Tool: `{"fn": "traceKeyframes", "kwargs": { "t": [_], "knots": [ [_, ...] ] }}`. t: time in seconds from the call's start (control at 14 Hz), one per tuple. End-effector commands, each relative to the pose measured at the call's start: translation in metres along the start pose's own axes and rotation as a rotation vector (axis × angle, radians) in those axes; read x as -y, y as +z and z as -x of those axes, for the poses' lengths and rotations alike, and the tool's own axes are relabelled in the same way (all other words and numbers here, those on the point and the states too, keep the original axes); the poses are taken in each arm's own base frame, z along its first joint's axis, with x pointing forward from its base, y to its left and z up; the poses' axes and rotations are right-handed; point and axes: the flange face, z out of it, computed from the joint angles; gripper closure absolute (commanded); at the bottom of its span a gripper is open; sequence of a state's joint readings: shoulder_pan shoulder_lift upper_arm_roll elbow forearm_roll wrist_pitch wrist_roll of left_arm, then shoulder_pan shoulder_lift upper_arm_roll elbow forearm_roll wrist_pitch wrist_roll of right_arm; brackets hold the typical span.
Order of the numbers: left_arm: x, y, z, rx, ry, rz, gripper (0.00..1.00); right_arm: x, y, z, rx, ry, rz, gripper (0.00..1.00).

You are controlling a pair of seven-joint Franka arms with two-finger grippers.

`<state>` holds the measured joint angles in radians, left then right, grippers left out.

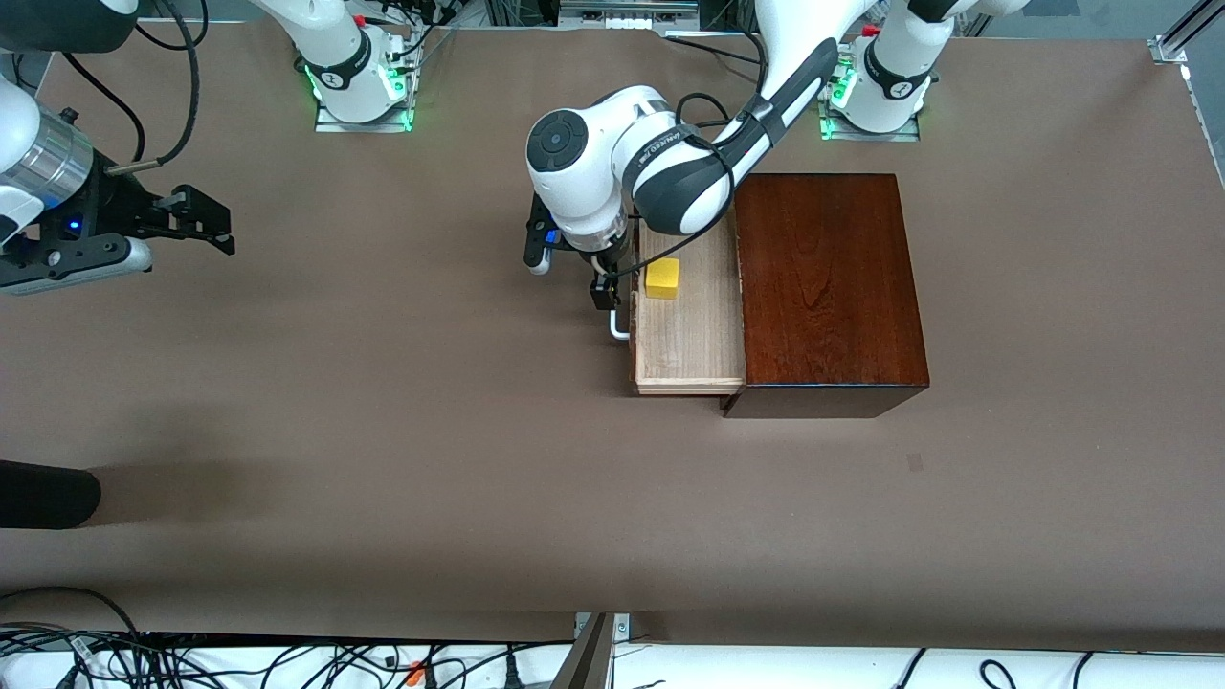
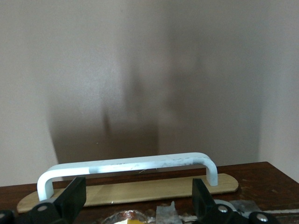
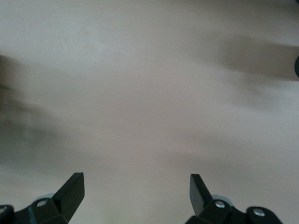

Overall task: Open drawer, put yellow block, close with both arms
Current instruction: 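Push the drawer shut into the box with the left gripper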

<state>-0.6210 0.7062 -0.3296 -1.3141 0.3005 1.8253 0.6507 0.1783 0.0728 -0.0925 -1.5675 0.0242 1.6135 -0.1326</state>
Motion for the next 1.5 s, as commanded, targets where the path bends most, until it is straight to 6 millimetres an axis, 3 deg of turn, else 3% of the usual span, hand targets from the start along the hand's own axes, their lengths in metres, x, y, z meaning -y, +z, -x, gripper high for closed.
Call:
{"fn": "traceKeyframes", "kwargs": {
  "t": [0.0, 0.29, 0.72, 1.43],
  "knots": [
    [0.007, 0.003, 0.011, 0.036, 0.005, -0.016, 0.0, -0.003, -0.004, -0.004, -0.001, -0.002, 0.012, 0.0],
    [0.023, 0.01, 0.033, 0.085, -0.029, -0.016, 0.0, -0.003, -0.005, -0.008, -0.025, -0.003, 0.014, 0.0],
    [0.028, 0.013, 0.051, 0.169, -0.04, 0.0, 0.0, 0.001, -0.005, -0.009, -0.029, -0.008, 0.01, 0.0],
    [0.011, 0.02, 0.056, 0.236, 0.016, 0.036, 0.0, -0.004, -0.002, -0.009, -0.025, 0.003, 0.004, 0.0]
  ]
}}
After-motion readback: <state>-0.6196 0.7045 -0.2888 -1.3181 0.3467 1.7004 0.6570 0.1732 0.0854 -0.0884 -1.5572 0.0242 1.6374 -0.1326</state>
